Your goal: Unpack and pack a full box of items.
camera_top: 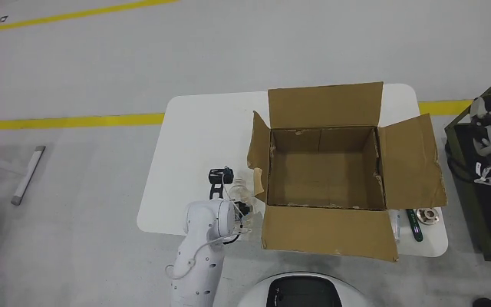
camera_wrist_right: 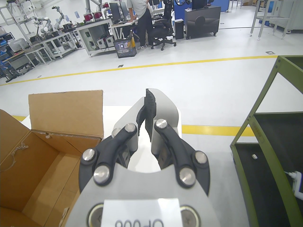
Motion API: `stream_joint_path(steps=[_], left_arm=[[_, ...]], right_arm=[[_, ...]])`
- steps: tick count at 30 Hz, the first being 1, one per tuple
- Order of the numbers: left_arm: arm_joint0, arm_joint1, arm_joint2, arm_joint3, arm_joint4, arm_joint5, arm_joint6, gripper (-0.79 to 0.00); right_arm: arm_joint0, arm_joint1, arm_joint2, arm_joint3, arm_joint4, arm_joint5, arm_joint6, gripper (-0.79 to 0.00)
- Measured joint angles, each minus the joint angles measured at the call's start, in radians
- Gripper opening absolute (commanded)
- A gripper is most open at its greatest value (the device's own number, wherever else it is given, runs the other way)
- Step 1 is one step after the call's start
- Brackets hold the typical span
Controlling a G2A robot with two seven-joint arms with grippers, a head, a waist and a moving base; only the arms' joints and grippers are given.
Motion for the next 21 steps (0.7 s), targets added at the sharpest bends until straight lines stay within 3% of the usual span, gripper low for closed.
stream_joint_path(steps=[9,21], left_arm=[[-0.058,-0.004,0.002,0.107,-0.008,0.036,-0.014,0.000],[-0.083,-0.005,0.008,0.167,-0.026,0.049,-0.009,0.000]], right_arm=[[0.000,0.000,0.000,0.000,0.000,0.000,0.000,-0.785],[0.000,0.000,0.000,0.000,0.000,0.000,0.000,-0.785]])
